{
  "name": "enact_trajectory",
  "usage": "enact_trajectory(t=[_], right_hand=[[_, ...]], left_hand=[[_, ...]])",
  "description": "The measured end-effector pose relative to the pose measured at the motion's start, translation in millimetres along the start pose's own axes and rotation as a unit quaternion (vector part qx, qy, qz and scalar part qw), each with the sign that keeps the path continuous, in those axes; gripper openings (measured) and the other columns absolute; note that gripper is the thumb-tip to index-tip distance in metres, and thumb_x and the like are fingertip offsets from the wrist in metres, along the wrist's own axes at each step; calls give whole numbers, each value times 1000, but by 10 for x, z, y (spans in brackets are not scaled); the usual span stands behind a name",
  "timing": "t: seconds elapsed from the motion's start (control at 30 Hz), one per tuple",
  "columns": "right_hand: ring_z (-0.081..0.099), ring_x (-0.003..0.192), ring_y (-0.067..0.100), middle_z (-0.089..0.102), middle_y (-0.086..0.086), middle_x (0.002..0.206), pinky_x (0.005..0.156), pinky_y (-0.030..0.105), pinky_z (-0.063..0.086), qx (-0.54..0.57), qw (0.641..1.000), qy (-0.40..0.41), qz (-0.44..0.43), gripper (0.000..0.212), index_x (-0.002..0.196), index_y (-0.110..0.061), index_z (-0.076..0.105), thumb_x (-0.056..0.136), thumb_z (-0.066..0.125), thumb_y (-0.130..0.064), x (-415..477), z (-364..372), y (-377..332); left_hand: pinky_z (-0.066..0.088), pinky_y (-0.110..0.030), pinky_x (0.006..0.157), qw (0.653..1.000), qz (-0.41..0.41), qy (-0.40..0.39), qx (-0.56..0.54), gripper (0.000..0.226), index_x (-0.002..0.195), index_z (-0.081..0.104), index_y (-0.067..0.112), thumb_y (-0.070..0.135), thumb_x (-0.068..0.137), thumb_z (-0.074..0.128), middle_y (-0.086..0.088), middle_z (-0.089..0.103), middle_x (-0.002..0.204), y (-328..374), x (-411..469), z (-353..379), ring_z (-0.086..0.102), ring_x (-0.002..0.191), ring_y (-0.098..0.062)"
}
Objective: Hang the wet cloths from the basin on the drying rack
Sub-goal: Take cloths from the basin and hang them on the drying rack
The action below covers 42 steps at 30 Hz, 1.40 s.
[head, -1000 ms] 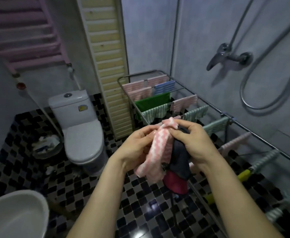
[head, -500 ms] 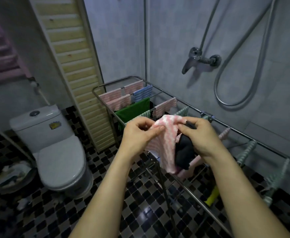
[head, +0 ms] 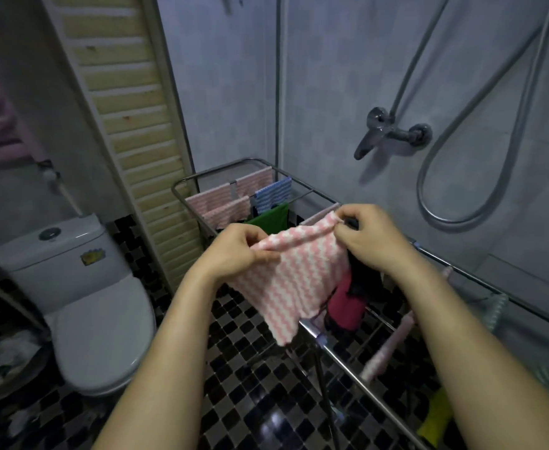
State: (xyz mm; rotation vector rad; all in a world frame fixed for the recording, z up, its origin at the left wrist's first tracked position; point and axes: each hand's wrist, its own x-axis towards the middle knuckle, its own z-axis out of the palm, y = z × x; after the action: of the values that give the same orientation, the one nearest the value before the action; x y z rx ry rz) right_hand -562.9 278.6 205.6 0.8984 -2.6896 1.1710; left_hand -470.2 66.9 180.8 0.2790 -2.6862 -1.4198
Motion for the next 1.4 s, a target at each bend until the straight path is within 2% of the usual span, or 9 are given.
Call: enact_trajectory(t=[0.17, 0.27, 0.4, 0.53, 0.7, 0.87, 1.07, 1.23, 1.4], right_hand=[[51, 57, 4, 58, -8, 54, 62, 22, 42, 185, 981, 31, 46, 20, 73, -10, 68, 84, 54, -1, 416, 25, 49], [59, 57, 8, 67, -1, 61, 61, 19, 48, 360, 929, 0, 85, 24, 75, -8, 66, 89, 50, 4, 837, 32, 153], [42, 38, 4, 61, -6, 59, 31, 16, 22, 421, 896, 11, 139, 34, 64, -19, 64, 92, 50, -5, 1393, 186, 257], [47, 44, 9, 54, -5, 48, 41, 19, 27, 518, 837, 23, 173, 46, 49, -18, 61, 90, 49, -1, 1944, 365, 272], [50, 54, 15, 53, 4, 59, 52, 28, 36, 597, 759, 68, 251, 23, 66, -9, 53, 88, 51, -2, 2543, 643, 437], [36, 37, 13, 41, -1, 38, 40, 20, 28, 473, 799, 127, 348, 27, 59, -11, 46, 84, 49, -2, 2985, 1083, 929], [44, 56, 22, 54, 8, 67, 43, 22, 27, 293, 835, 88, 457, 13, 56, -16, 67, 61, 55, -18, 3150, 1584, 1520], [50, 73, 26, 57, 17, 96, 46, 25, 37, 203, 843, 54, 495, 25, 64, -18, 71, 71, 47, -20, 3299, 1877, 2006], [43, 59, 20, 47, 14, 67, 50, 25, 30, 143, 875, 68, 457, 14, 72, -13, 54, 83, 45, -12, 3376, 2024, 2297]], left_hand=[[51, -28, 57, 933, -21, 14, -359, 20, 68, 61, 20, 9, 71, 77, -1, 65, 71, -210, 324, -140, 61, 63, -17], [59, -33, 67, 865, -12, 82, -494, 18, 95, 62, 10, 4, 80, 69, -7, 70, 87, -240, 708, -167, 68, 74, -21], [56, -33, 69, 855, -15, 225, -467, 12, 93, 58, 15, 6, 88, 64, -4, 67, 90, -176, 1350, -168, 65, 73, -14], [51, -30, 70, 860, 3, 302, -412, 10, 91, 58, 18, 8, 90, 62, -1, 65, 88, -162, 1923, -293, 62, 75, -13], [47, -33, 73, 892, 31, 321, -317, 7, 92, 58, 19, 19, 89, 64, -4, 64, 91, -352, 2642, -437, 59, 83, -17], [45, -34, 77, 945, 37, 273, -178, 8, 91, 51, 24, 25, 89, 60, 4, 59, 87, -861, 3451, -392, 54, 83, -14], [32, -6, 52, 986, 7, 152, -63, 9, 99, 47, 17, 25, 98, 51, 12, 50, 78, -1338, 4064, -86, 47, 70, -7], [34, -24, 59, 993, -73, 43, -78, 17, 107, 45, 17, 31, 98, 50, 6, 51, 89, -1688, 4518, 189, 48, 84, -14], [40, -25, 51, 980, -128, -75, -133, 37, 113, 38, 25, 6, 85, 54, -7, 48, 85, -1824, 4728, 304, 47, 63, -17]])
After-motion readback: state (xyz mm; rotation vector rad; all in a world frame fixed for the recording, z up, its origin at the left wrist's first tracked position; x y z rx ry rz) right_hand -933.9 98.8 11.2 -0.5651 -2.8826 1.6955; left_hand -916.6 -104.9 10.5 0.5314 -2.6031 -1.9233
